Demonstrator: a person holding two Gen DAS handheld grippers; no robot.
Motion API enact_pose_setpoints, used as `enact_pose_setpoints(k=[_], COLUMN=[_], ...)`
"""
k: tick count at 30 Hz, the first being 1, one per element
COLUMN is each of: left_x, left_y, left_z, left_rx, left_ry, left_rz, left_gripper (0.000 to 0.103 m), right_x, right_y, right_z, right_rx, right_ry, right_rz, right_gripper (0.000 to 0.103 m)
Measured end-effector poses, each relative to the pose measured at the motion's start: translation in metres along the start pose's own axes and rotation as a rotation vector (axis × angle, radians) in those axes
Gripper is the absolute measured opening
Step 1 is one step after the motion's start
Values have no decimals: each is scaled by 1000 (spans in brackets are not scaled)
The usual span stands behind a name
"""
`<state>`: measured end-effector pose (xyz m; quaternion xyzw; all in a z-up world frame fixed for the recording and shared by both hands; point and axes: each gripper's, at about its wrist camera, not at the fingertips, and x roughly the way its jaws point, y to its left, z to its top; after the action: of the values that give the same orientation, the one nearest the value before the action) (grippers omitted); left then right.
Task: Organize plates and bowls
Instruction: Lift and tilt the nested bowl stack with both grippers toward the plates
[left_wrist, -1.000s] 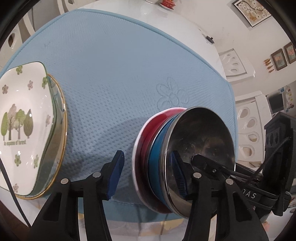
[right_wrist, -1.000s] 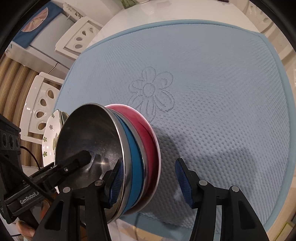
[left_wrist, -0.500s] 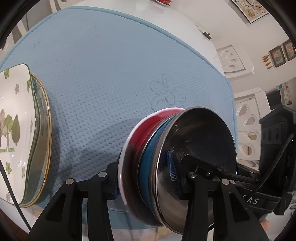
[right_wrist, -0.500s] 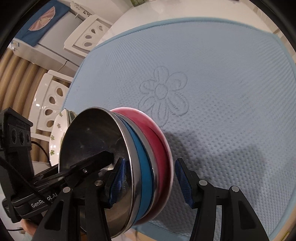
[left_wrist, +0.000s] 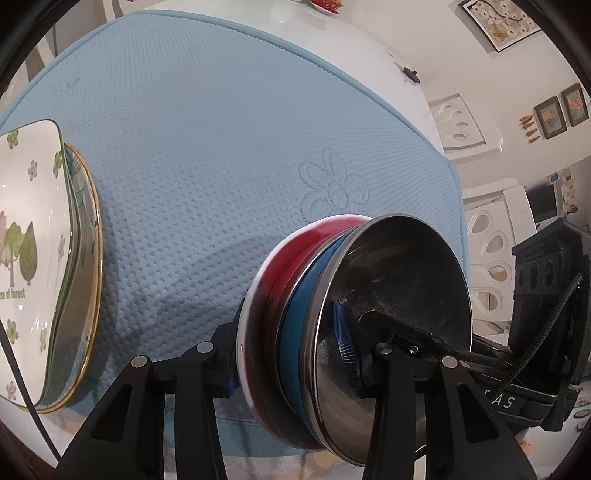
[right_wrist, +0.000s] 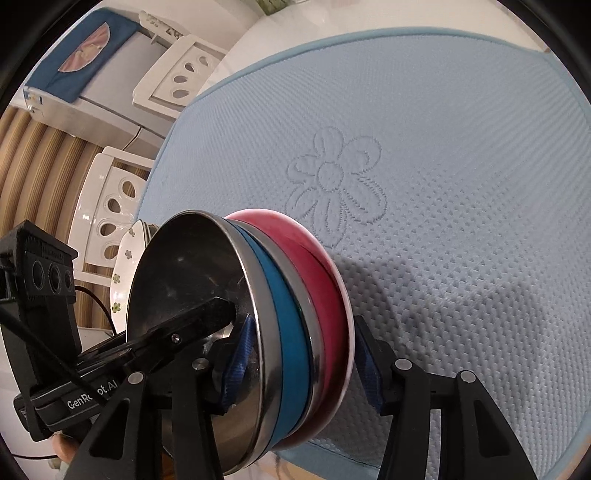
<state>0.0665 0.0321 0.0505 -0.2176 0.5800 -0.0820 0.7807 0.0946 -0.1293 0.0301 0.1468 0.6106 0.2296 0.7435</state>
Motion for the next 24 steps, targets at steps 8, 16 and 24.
enact_pose_setpoints(k=[8,16,24], left_x=[-1,-16,-12], left_y=[-2,-10,-4], left_z=[-4,-5,-5], left_rx=[-48,-55,-86], left_ry=[-2,-43,-33], left_rz=[-1,19,22], left_gripper=[39,38,38], right_x=[-7,-18,-22], right_y=[3,5,6], right_z=[-1,2,6], right_rx=[12,52,36], right_ry=[-17,-28,-28], right_rz=[-57,-46,-61], right_gripper=[47,47,47])
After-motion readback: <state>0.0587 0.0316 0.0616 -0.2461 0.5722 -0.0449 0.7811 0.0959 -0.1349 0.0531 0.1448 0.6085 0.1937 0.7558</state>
